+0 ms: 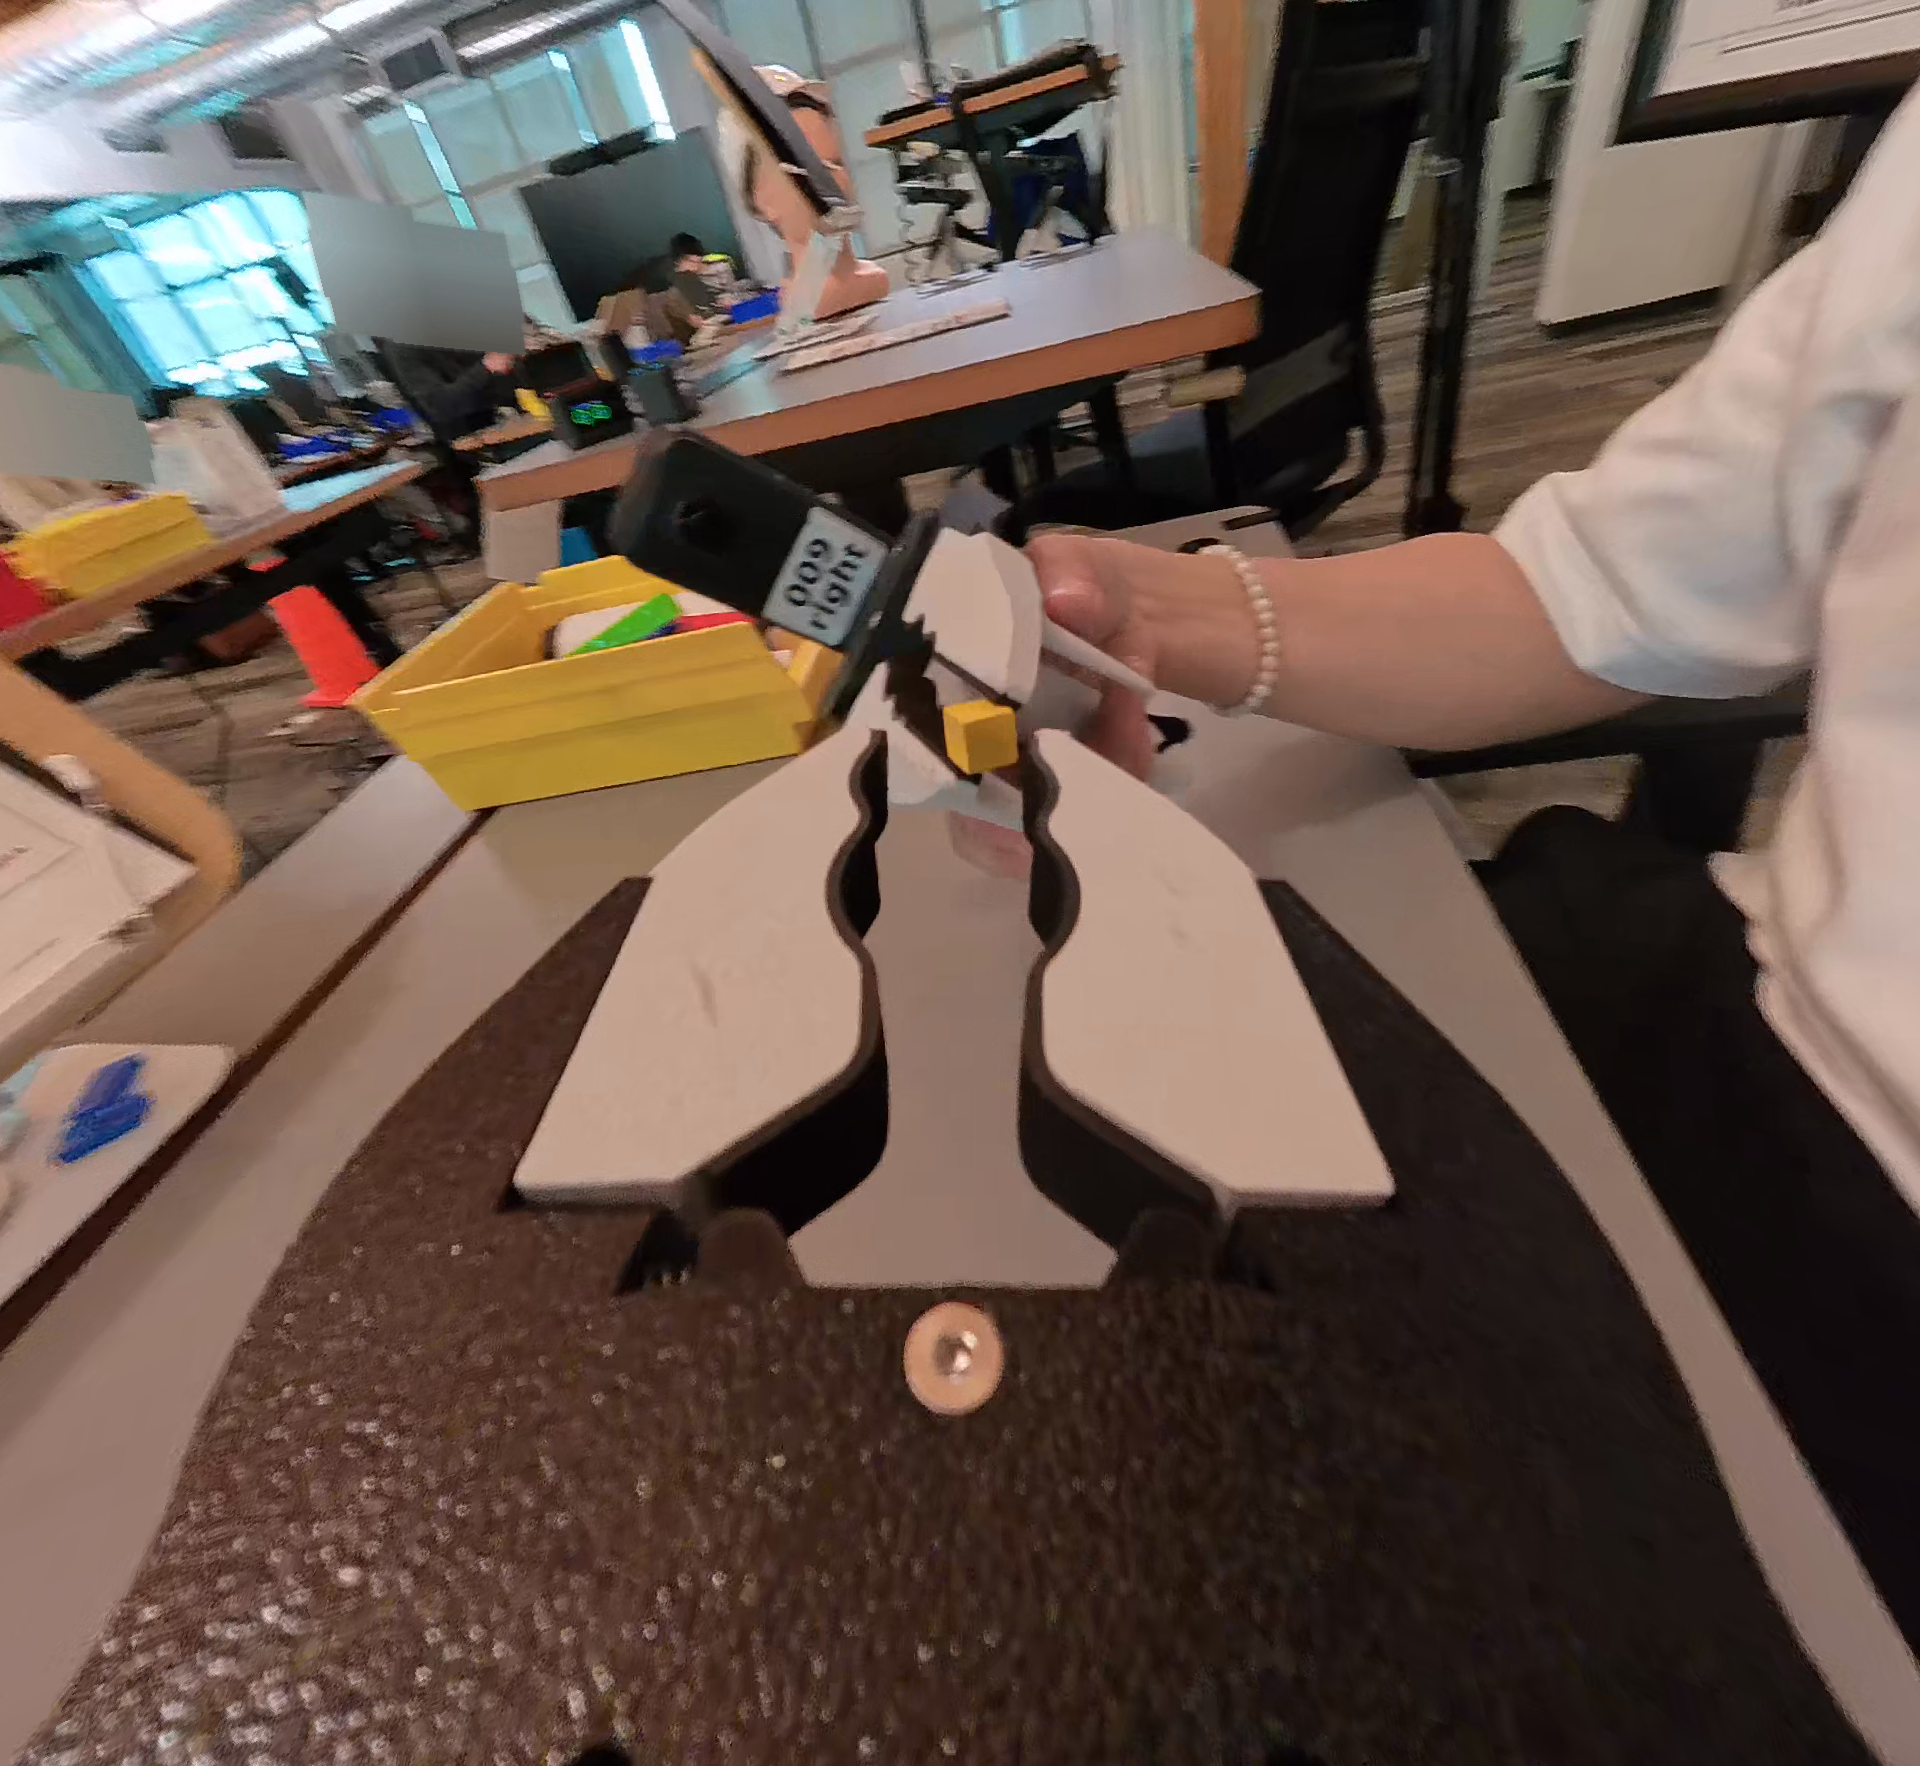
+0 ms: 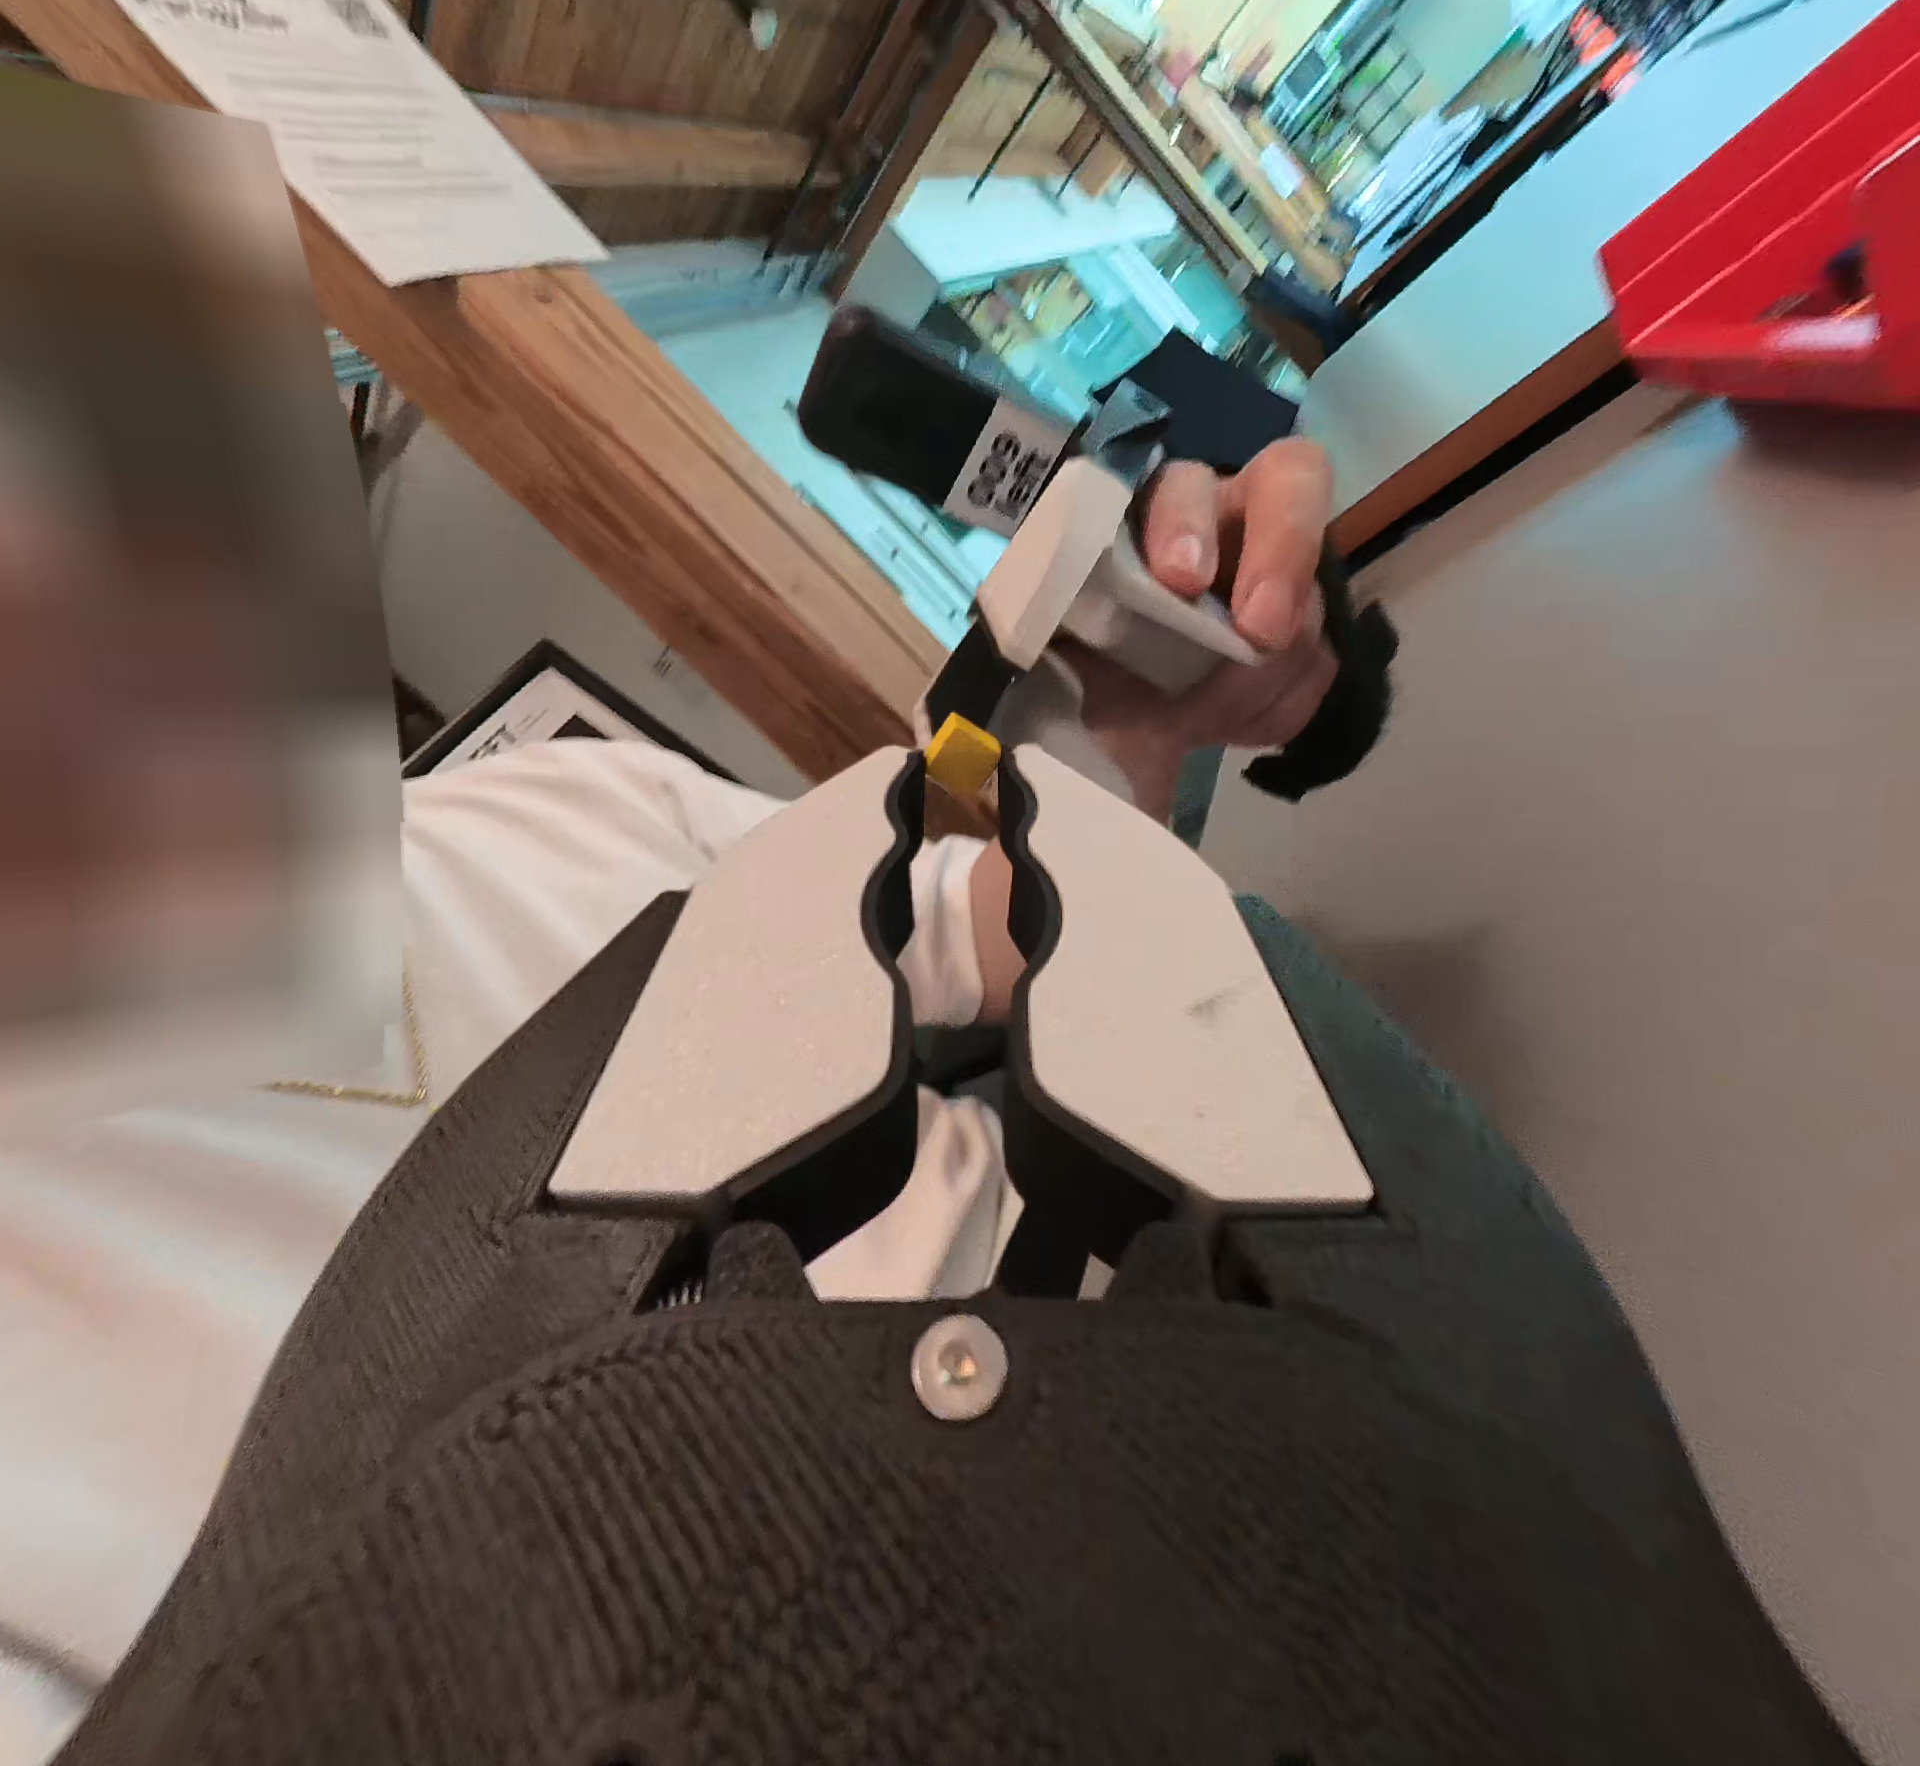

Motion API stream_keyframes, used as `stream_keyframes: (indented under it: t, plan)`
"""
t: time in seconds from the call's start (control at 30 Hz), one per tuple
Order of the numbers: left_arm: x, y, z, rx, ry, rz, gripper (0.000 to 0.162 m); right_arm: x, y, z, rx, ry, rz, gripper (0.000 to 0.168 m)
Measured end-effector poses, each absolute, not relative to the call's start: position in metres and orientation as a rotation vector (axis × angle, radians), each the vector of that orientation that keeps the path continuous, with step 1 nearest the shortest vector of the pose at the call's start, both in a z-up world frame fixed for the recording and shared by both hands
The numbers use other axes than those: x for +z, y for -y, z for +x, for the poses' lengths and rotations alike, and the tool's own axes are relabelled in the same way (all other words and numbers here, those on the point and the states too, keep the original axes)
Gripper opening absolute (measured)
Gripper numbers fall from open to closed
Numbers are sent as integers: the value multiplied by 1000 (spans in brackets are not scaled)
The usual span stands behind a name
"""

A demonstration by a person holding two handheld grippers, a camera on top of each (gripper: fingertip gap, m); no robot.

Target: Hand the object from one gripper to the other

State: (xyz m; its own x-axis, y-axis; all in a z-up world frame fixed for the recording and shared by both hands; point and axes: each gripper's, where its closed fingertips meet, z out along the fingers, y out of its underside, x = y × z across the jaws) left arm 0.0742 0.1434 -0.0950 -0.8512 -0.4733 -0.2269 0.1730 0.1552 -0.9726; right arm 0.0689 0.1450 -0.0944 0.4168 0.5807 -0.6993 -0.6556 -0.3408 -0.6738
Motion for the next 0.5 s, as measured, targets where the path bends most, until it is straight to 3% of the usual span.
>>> stream_keyframes:
  t: [0.5]
  plan:
    - [-118, -133, 42, -1833, -2210, -135, 17, -116, -139, 35, 1382, 88, -1569, 13]
